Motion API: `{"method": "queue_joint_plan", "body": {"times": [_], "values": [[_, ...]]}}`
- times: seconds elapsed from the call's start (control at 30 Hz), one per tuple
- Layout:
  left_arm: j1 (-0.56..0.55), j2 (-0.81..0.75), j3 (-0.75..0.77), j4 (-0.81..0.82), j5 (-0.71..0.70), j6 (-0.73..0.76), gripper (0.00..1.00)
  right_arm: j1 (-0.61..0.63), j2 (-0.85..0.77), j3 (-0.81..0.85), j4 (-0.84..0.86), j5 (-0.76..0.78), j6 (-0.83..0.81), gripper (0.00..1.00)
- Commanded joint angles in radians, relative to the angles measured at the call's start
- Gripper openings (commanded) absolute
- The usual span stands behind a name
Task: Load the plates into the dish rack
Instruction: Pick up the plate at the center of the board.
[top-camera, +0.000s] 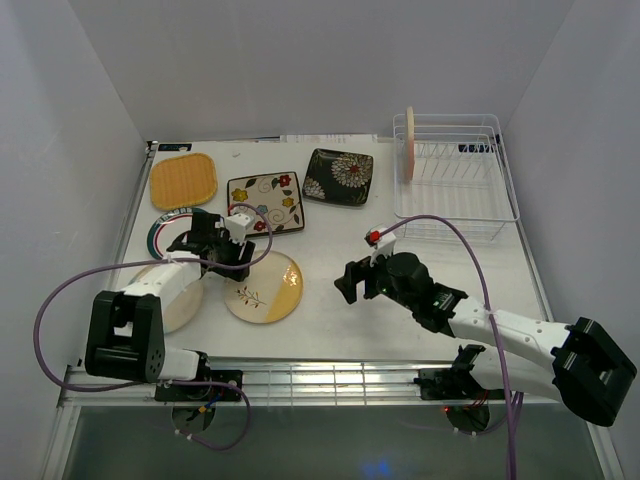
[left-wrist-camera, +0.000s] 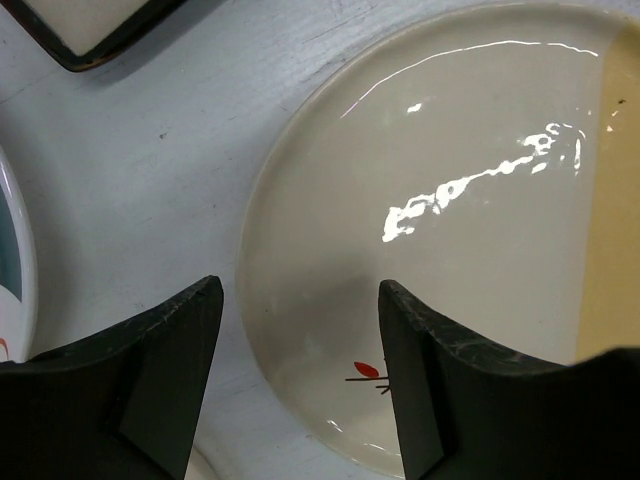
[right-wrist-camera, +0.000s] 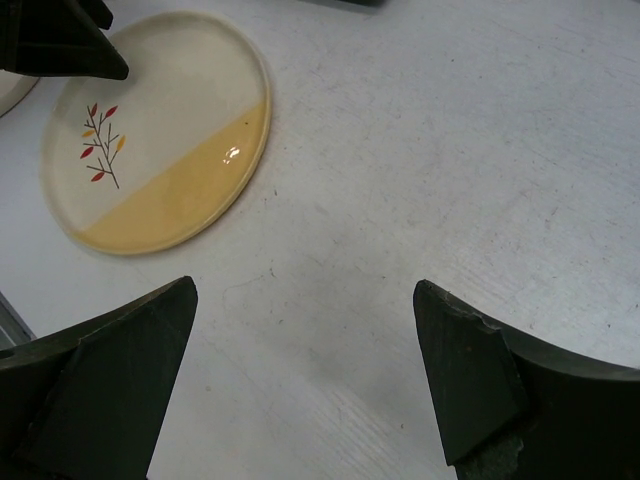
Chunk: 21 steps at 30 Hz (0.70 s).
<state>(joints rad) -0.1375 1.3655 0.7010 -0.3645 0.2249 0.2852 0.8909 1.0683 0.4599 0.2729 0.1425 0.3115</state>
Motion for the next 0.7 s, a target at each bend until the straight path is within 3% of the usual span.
{"method": "queue_joint_plan", "body": {"times": [0.0, 0.3, 0.5, 0.67], "values": [[0.01, 0.023, 0.038, 0.03, -0.002, 0.017, 0.73, 0.011, 0.004, -0.007, 0.055, 0.026, 0.011, 0.94], [0.059, 0.09, 0.06, 0.039, 0.048, 0.037, 0.62, 0.025, 0.024, -0.01, 0.077, 0.026, 0.012, 0.94], [0.079, 0.125, 0.068, 0.024, 0.1, 0.051, 0.42, 0.031, 0.035, -0.009, 0.08, 0.029, 0.014, 0.93], [0.081, 0.138, 0.069, 0.013, 0.122, 0.055, 0.33, 0.036, 0.035, -0.009, 0.081, 0.032, 0.014, 0.93]]}}
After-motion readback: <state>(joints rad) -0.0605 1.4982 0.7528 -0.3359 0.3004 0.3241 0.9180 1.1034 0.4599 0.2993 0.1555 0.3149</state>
